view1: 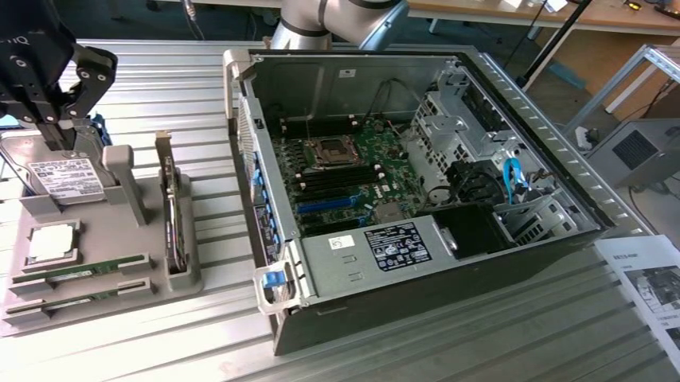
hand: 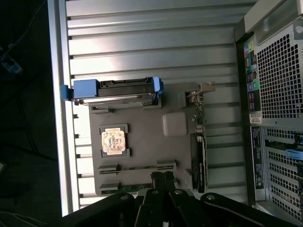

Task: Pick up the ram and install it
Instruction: 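Pick up the ram and move it above insertion slot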

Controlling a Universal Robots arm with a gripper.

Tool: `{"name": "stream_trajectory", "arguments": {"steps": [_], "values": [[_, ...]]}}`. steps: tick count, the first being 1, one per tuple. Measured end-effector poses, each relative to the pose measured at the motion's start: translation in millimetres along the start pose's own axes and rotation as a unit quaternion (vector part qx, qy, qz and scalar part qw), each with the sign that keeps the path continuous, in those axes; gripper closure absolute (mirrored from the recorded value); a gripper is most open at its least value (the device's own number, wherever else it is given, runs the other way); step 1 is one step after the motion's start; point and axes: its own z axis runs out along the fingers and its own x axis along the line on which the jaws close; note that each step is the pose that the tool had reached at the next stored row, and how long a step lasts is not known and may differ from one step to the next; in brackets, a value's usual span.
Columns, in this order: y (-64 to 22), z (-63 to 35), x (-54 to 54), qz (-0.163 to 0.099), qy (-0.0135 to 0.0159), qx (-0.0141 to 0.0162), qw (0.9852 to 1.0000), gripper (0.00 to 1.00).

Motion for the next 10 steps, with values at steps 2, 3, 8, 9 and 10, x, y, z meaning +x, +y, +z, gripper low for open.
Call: {"name": "stream_trajectory", "arguments": {"steps": [2,3,8,9,10], "values": [[-0.9,0.0,-0.1,0.000,0.0000,-0.0002,1.0000,0.89],[-1.6,0.0,-0.1,0.000,0.0000,-0.0003,1.0000,0.89],[-6.1,-0.2,-0.4,0.000,0.0000,-0.0005,1.0000,0.89],[-7.2,-0.2,-0.5,0.000,0.0000,-0.0005,1.0000,0.89],[-8.4,-0.2,-0.6,0.000,0.0000,-0.0005,1.0000,0.89]]}}
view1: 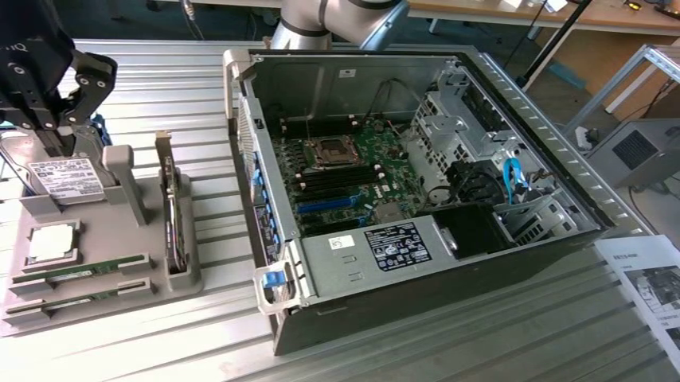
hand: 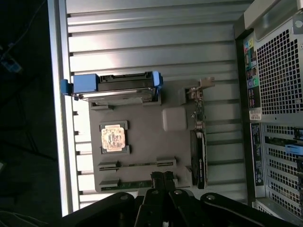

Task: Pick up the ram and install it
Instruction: 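Pick up the ram and move it above insertion slot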

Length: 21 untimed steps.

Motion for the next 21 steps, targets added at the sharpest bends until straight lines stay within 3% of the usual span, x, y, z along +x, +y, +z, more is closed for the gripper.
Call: {"name": "stream_trajectory", "arguments": {"steps": [10,21], "values": [[-11.5,1.0,-0.9,0.000,0.0000,0.0000,1.0000,0.89],[-22.0,10.7,-1.6,0.000,0.0000,0.0000,1.0000,0.89]]}}
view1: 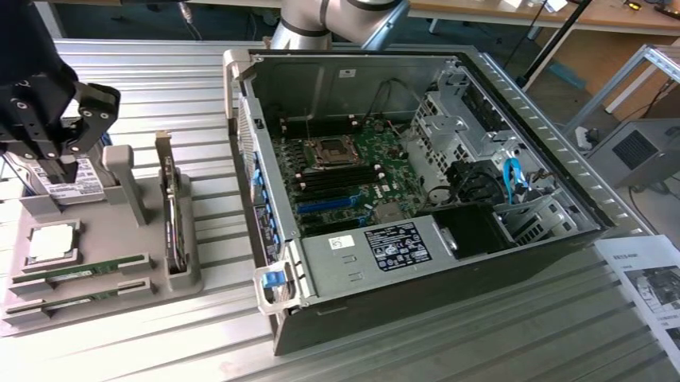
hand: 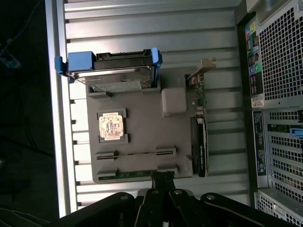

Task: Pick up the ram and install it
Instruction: 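Pick up the ram and move it above insertion slot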

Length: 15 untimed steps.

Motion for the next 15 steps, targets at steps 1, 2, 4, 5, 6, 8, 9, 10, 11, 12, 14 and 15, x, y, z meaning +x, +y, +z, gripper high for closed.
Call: {"name": "stream_trajectory", "arguments": {"steps": [1,2,4,5,6,8,9,10,11,12,14,15], "values": [[-0.6,0.7,0.0,0.000,0.0000,0.0000,1.0000,0.89],[-1.6,1.6,-0.1,0.000,0.0000,0.0000,1.0000,0.89],[-3.2,3.1,-0.2,0.000,0.0000,0.0000,1.0000,0.89],[-4.0,3.8,-0.2,0.000,0.0000,0.0000,1.0000,0.89],[-5.0,4.7,-0.3,0.000,0.0000,0.0000,1.0000,0.89],[-6.7,6.3,-0.4,0.000,0.0000,0.0000,1.0000,0.89],[-7.4,7.0,-0.5,0.000,0.0000,0.0000,1.0000,0.89],[-8.0,7.6,-0.5,0.000,0.0000,0.0000,1.0000,0.89],[-8.6,8.1,-0.6,0.000,0.0000,0.0000,1.0000,0.89],[-9.3,8.8,-0.6,0.000,0.0000,0.0000,1.0000,0.89],[-10.4,9.9,-0.7,0.000,0.0000,0.0000,1.0000,0.89],[-10.9,10.5,-0.7,0.000,0.0000,0.0000,1.0000,0.89]]}}
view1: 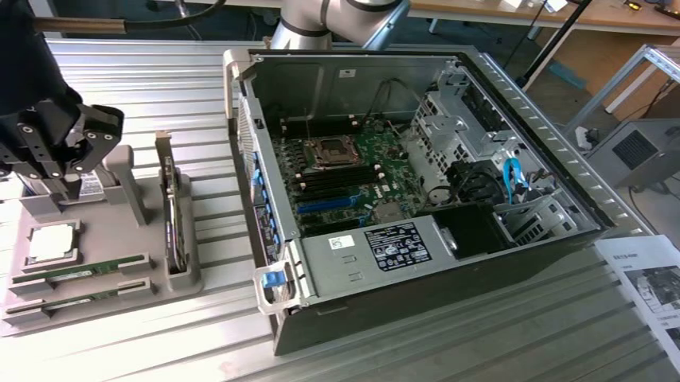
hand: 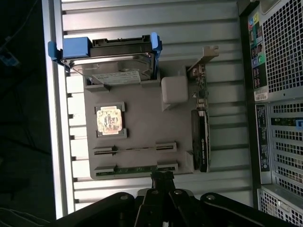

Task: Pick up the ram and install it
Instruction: 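Pick up the ram and move it above insertion slot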

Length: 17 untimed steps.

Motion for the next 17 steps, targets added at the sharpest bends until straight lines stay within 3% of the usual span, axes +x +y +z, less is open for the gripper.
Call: {"name": "stream_trajectory", "arguments": {"steps": [17], "values": [[-0.6,0.5,0.0,-0.010,0.0004,0.0000,1.0000,0.89]]}}
